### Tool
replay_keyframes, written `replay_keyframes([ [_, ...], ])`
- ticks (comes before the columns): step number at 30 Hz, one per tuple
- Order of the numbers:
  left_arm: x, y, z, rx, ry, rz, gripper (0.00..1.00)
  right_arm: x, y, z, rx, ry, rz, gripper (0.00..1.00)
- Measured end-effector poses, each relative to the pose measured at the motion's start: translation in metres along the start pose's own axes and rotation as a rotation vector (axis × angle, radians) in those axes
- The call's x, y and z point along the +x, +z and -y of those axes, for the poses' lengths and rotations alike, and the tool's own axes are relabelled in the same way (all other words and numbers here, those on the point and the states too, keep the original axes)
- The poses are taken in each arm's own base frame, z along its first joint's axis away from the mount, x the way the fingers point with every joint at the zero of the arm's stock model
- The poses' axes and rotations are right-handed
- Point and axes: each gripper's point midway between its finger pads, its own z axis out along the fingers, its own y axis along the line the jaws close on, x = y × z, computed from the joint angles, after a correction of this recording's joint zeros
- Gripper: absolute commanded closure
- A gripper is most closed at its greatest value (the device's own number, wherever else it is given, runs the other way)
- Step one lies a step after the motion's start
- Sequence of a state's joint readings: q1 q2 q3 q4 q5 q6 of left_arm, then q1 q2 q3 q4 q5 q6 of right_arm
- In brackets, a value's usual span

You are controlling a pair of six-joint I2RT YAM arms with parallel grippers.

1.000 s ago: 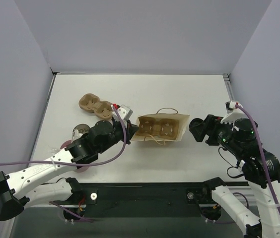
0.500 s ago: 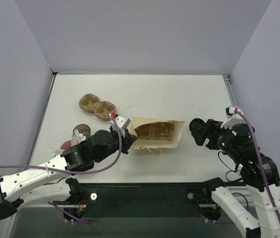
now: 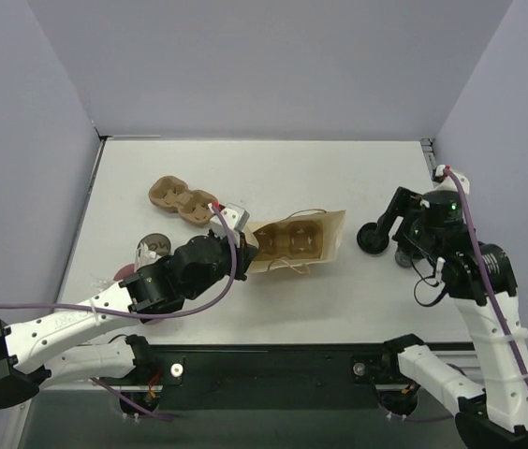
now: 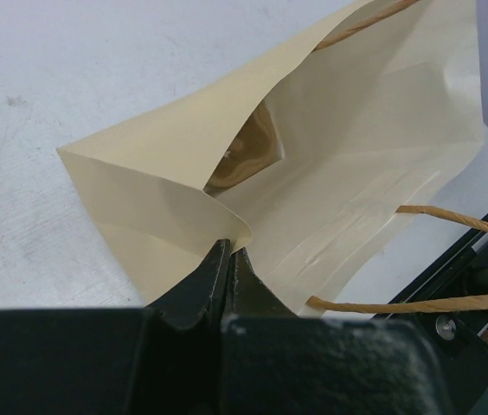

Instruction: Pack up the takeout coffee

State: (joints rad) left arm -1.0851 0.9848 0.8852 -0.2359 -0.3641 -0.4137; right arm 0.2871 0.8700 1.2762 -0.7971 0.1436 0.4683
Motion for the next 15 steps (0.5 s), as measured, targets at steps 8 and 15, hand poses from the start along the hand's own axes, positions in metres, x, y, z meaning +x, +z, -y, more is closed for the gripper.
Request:
replay_keyframes([
  [8,-0.009,0.004,0.005,-0.016,-0.022,-0.010,1.00,-0.008,0.061,0.063,0.337,0.065,-0.108,0.11],
  [15,-0.020,0.019,-0.006,-0.074,-0.062,-0.022,1.00,0.007,0.098,0.111,0.497,0.175,-0.237,0.09],
])
